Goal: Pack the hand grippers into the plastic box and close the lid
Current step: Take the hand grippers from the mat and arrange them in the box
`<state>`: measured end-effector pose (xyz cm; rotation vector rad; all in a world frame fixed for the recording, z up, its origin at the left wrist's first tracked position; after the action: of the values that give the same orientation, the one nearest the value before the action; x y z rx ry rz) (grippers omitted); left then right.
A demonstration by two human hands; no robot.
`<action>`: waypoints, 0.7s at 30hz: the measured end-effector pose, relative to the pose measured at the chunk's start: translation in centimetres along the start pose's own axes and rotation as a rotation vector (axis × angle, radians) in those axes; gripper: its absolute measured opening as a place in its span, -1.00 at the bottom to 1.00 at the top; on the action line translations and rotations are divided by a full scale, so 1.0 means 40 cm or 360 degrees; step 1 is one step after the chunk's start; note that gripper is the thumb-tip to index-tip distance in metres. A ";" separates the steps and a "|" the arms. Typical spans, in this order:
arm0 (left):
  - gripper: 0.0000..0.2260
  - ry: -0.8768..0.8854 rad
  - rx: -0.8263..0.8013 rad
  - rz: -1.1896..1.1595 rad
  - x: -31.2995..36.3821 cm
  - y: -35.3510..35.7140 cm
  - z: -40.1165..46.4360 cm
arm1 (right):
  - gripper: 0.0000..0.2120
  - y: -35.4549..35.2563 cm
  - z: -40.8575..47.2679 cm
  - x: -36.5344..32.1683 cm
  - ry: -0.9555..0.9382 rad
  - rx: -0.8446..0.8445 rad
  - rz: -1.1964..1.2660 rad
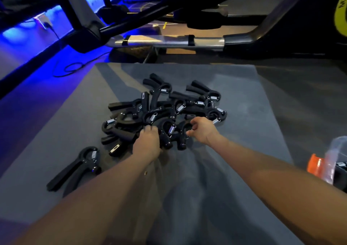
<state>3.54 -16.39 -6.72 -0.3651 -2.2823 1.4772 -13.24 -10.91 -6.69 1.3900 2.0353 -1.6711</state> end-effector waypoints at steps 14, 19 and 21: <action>-0.74 0.0057 0.0026 0.0129 0.042 0.019 -0.010 | -0.59 -0.022 -0.013 0.016 0.0024 -0.0065 0.0044; -0.77 0.0207 -0.0021 -0.0279 0.120 -0.032 -0.032 | -0.64 -0.066 -0.046 0.039 0.0030 -0.0059 0.0140; -0.81 0.0359 -0.0049 -0.0595 0.165 -0.061 -0.048 | -0.73 -0.089 -0.075 0.039 0.0005 -0.0072 0.0223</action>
<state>-1.46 -13.04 -2.57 -0.0978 -2.0582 1.1527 -15.46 -7.36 -4.15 1.4840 1.9160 -1.5569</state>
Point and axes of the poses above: each hand's wrist, its own z-axis towards the middle knuckle, its own y-axis out of the palm, x = y × z, the point moved 6 cm from there along z, towards the middle knuckle, and after that the axes turned 6 degrees about -x, right-handed, at the moved point
